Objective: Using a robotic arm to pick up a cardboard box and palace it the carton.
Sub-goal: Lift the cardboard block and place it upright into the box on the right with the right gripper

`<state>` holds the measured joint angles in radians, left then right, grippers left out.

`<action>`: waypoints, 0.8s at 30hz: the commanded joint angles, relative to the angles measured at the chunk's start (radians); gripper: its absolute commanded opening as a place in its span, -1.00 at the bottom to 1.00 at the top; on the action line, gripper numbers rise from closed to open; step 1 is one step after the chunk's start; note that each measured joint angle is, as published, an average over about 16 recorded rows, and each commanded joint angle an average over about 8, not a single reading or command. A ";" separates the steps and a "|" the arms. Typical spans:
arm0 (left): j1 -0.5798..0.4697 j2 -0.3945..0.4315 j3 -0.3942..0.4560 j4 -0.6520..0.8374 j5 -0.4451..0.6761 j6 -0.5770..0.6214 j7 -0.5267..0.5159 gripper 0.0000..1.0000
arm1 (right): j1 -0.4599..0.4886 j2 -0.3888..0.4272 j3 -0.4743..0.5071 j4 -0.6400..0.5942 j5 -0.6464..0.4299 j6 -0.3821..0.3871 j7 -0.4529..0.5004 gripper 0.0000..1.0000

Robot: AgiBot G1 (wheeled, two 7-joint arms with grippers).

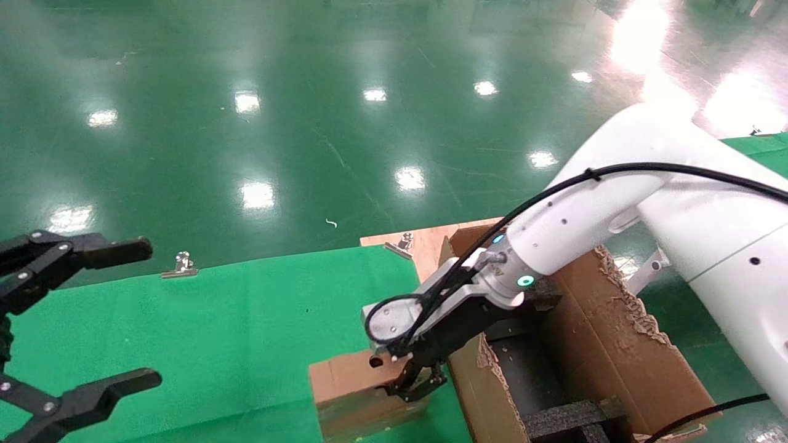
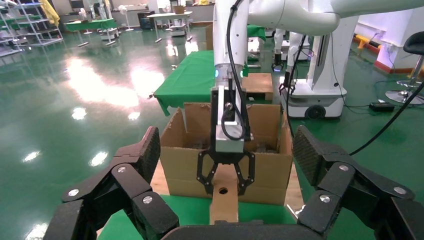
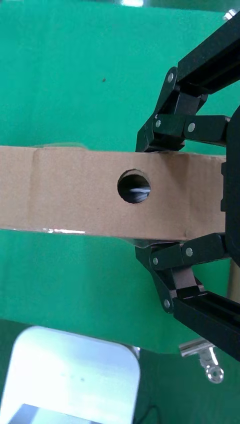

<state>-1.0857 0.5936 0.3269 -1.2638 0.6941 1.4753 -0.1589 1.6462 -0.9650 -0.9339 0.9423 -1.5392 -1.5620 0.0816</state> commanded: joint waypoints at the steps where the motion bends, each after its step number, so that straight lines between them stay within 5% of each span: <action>1: 0.000 0.000 0.000 0.000 0.000 0.000 0.000 1.00 | -0.003 0.008 0.004 -0.008 0.012 0.005 0.000 -1.00; 13: 0.000 0.000 0.000 0.000 0.000 0.000 0.000 1.00 | 0.260 0.095 0.056 -0.195 0.078 -0.020 -0.076 -1.00; 24: 0.000 0.000 0.000 0.000 0.000 0.000 0.000 1.00 | 0.452 0.158 -0.066 -0.300 0.119 -0.034 -0.123 -1.00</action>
<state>-1.0859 0.5934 0.3274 -1.2637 0.6938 1.4752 -0.1587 2.0895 -0.7988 -1.0017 0.6508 -1.4198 -1.5958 -0.0369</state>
